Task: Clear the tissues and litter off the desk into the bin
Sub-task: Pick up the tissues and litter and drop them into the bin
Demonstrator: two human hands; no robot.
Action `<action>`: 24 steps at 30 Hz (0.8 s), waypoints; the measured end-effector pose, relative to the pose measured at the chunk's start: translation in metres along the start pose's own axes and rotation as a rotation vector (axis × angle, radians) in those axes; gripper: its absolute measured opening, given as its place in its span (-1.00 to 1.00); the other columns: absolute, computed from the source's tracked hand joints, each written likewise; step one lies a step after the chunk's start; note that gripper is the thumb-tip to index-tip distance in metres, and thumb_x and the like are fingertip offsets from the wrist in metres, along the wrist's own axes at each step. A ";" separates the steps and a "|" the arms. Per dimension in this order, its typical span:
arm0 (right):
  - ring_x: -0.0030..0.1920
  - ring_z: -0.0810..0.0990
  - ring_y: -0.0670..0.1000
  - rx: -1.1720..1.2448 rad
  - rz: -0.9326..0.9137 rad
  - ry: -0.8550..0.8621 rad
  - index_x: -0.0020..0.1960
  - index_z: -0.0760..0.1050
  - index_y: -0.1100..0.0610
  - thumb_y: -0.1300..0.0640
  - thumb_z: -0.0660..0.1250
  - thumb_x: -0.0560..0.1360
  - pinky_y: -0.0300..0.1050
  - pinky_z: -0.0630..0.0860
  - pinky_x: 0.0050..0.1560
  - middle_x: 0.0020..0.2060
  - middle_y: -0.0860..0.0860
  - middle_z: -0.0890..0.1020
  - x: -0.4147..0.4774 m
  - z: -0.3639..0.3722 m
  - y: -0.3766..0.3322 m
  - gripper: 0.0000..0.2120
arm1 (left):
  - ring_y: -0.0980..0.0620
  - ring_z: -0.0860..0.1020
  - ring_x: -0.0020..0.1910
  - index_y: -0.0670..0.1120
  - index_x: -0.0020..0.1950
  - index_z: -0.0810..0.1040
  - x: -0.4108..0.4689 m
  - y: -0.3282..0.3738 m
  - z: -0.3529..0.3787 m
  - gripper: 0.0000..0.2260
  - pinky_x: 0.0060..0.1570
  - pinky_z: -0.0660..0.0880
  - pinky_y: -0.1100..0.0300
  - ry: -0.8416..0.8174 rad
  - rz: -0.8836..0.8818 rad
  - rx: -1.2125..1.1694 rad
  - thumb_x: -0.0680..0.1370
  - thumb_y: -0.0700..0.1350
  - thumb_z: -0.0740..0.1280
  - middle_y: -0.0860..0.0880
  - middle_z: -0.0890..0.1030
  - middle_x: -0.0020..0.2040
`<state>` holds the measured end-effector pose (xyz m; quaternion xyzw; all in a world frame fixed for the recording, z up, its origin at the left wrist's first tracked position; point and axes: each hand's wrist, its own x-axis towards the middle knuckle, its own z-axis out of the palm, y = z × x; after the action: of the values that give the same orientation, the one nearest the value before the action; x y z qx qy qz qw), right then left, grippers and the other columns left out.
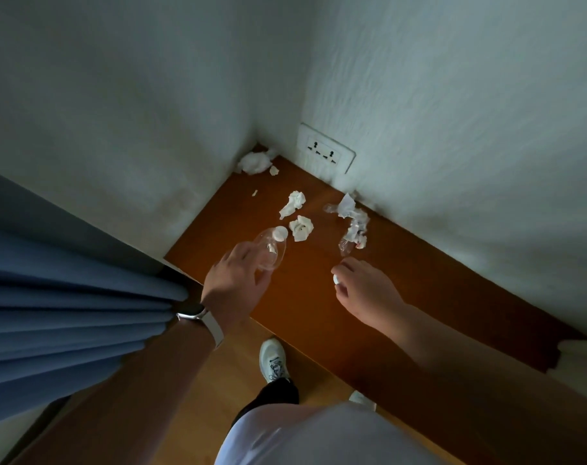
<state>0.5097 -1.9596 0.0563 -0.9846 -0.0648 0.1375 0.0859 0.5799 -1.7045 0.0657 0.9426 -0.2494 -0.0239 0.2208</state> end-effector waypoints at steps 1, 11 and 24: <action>-0.12 0.46 -0.16 0.011 0.004 0.020 0.22 0.45 0.04 0.07 0.31 0.51 -0.28 0.45 -0.17 0.05 -0.06 0.53 -0.006 -0.004 0.001 -0.71 | -0.02 0.59 -0.07 -0.10 0.21 0.53 0.001 0.008 -0.002 -0.65 -0.26 0.50 0.20 -0.002 0.022 -0.008 0.46 -0.05 0.46 -0.07 0.57 0.09; -0.12 0.54 -0.10 0.079 0.152 0.274 0.15 0.51 0.05 0.06 0.42 0.45 -0.29 0.53 -0.14 0.02 -0.05 0.57 -0.110 -0.055 0.056 -0.72 | 0.02 0.59 -0.10 -0.09 0.09 0.58 0.019 0.140 -0.003 -0.73 -0.28 0.54 0.23 -0.032 0.258 -0.081 0.43 -0.08 0.50 -0.05 0.59 0.08; -0.09 0.54 0.01 0.202 0.518 0.613 0.08 0.54 0.16 0.15 0.35 0.47 -0.07 0.54 -0.18 0.01 0.01 0.55 -0.327 -0.079 0.181 -0.80 | 0.02 0.58 -0.01 -0.10 0.18 0.58 0.016 0.396 0.063 -0.70 -0.13 0.58 0.20 -0.179 0.592 -0.205 0.46 -0.13 0.45 -0.02 0.57 0.17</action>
<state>0.2385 -2.1973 0.1821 -0.9503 0.2276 -0.1393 0.1601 0.4025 -2.0460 0.1798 0.7961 -0.5275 -0.0662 0.2889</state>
